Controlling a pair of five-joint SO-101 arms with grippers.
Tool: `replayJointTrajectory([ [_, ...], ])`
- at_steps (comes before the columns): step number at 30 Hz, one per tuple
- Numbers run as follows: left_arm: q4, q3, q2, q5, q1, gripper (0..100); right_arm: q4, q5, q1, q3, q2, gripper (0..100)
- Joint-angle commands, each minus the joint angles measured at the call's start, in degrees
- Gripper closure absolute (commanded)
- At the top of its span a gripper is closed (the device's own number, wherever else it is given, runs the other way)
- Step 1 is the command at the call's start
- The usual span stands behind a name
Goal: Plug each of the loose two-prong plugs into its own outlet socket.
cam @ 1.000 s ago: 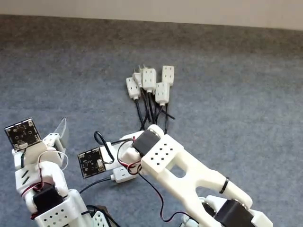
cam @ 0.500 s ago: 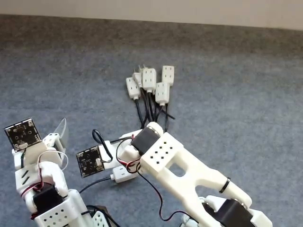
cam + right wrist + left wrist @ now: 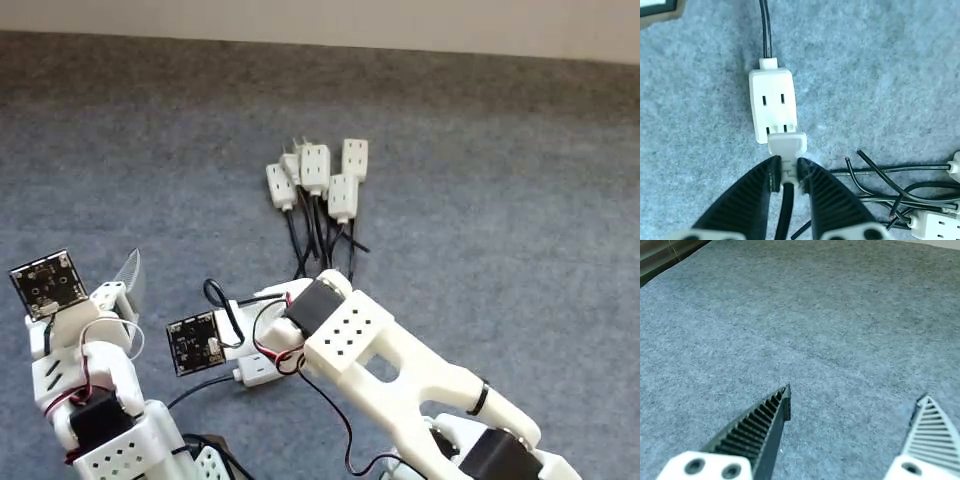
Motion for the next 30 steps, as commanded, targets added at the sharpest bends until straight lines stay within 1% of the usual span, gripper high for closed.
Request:
replayJointTrajectory([
  [1, -1.1, -1.6, -0.3, 0.6, -0.2, 63, -0.5, -0.4, 0.5, 0.5, 0.7, 99.2],
  [13, -1.1, -1.6, -0.3, 0.6, 1.2, 63, 8.0, -0.2, 0.2, -4.4, 0.6, 99.2],
  [22, -1.1, -1.5, -0.3, 0.6, 1.2, 63, 8.2, -0.2, 0.4, -4.5, 0.6, 99.2],
  [26, -1.1, -1.5, -0.3, 0.6, 1.3, 63, 8.7, 1.7, 0.6, -4.5, 0.7, 99.2],
  [30, -1.1, -1.5, -0.3, 0.6, 1.3, 63, 8.5, 1.7, -0.7, -4.6, 1.2, 99.2],
])
